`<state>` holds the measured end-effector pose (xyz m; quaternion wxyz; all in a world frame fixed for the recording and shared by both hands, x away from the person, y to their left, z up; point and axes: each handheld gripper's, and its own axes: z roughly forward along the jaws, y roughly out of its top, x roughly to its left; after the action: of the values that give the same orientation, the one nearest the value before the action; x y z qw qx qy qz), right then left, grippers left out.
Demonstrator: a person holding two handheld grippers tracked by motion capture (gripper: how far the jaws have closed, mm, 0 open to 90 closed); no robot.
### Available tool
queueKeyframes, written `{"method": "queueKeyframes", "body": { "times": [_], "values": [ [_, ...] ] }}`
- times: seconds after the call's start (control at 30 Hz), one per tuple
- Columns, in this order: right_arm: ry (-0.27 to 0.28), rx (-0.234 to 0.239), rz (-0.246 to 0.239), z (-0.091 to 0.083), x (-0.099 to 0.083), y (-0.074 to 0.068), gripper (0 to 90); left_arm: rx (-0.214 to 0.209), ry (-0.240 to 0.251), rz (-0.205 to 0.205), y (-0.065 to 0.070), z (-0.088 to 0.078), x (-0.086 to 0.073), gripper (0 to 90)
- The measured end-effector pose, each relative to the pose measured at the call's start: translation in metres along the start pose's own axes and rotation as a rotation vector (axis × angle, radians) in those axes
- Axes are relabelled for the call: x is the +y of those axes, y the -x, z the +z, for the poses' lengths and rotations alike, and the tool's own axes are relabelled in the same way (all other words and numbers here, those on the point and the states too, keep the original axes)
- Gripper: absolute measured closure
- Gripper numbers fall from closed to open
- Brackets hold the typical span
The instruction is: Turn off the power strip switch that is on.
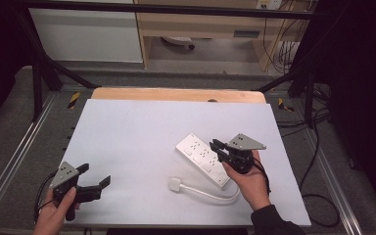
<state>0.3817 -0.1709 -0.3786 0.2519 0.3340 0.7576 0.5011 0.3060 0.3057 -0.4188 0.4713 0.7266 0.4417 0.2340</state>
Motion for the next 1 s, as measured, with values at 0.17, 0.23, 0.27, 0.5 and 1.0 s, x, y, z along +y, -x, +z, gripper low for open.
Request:
{"method": "queueKeyframes", "body": {
  "times": [0.17,0.23,0.27,0.5,1.0],
  "values": [
    [0.008,0.011,0.006,0.003,0.000,0.000,86.3,0.000,0.000,0.001,0.000,0.000,0.000,5.5],
    [0.007,0.014,0.005,0.005,0.000,0.000,88.3,0.000,0.000,0.001,0.000,0.000,0.000,5.5],
    [0.007,0.018,0.003,0.005,0.000,-0.001,89.3,0.001,0.001,0.000,0.000,0.000,0.000,5.5],
    [-0.006,0.033,0.003,0.011,0.000,-0.003,90.0,0.001,0.001,0.000,0.000,0.000,0.000,5.6],
    [-0.029,0.056,0.010,0.025,0.000,-0.007,90.0,0.002,0.003,0.003,0.000,-0.001,0.000,5.5]
  ]
}}
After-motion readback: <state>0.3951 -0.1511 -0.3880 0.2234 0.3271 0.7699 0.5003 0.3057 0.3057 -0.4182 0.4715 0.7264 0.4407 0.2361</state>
